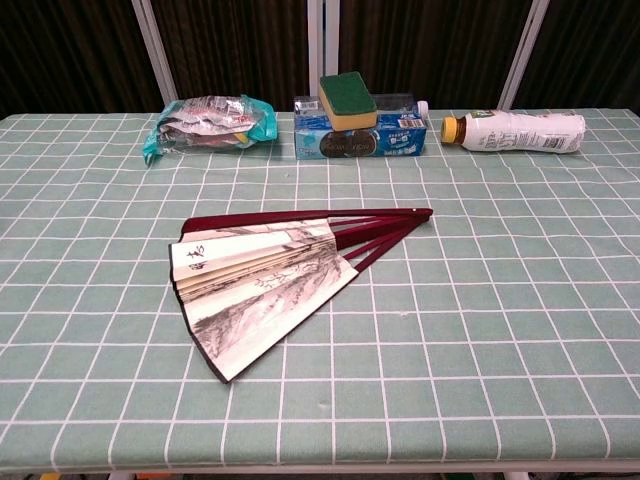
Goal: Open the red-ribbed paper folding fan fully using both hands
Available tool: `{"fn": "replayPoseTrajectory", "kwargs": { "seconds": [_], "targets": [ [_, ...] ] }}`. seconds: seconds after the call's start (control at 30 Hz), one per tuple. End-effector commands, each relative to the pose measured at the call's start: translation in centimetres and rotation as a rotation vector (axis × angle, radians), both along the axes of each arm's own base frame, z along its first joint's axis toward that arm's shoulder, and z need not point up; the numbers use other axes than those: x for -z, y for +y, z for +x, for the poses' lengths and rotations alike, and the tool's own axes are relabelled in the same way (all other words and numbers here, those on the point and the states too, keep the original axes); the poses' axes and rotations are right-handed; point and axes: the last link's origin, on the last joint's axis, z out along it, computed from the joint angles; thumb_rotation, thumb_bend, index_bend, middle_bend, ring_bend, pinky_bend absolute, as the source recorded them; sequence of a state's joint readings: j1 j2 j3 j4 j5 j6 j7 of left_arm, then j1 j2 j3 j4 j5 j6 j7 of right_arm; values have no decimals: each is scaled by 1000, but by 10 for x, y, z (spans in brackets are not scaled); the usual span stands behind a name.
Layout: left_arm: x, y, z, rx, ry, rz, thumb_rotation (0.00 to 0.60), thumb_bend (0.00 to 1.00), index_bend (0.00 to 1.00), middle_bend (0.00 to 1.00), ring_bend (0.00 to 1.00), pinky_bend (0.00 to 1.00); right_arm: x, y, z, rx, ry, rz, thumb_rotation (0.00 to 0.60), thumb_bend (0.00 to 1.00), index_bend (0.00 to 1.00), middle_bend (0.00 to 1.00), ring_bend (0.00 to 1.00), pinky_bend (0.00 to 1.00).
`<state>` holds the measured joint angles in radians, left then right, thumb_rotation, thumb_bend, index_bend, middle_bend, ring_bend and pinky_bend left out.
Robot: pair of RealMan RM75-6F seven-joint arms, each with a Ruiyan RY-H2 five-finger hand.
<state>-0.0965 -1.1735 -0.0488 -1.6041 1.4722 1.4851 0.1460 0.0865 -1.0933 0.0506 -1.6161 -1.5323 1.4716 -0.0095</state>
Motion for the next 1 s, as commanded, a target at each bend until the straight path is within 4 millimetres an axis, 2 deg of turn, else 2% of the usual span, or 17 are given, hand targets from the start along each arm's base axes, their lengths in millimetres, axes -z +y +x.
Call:
{"fn": "replayPoseTrajectory", "kwargs": {
  "seconds": [0.03,0.27,0.4,0.57,0.67,0.8,1.0],
  "targets": [
    [1,0,0,-2,-1,-5,600,0,204,184,139,118,0,0,-1,1,-1,0,600,233,46,64,0,0],
    [0,4,3,22,-2,-8,600,0,205,184,139,119,1,1,1,-9,-5,1,600,233,46,64,0,0],
    [-2,20,17,93,-36,-22,600,0,205,185,139,119,-2,0,2,-17,-9,-5,600,234,47,63,0,0],
    [-3,59,52,249,-112,-126,600,0,205,197,139,127,-3,-4,8,-49,1,4,600,235,47,62,0,0],
    [2,86,78,324,-135,-216,600,1,212,205,140,173,-3,-6,11,-68,0,9,600,235,47,61,0,0],
    [21,123,117,376,-157,-362,600,48,223,210,142,217,-5,-8,14,-82,0,13,600,235,46,61,0,0],
    [59,163,168,387,-170,-545,600,165,229,220,166,223,-9,-7,14,-78,6,6,600,235,47,61,0,0]
  ]
}}
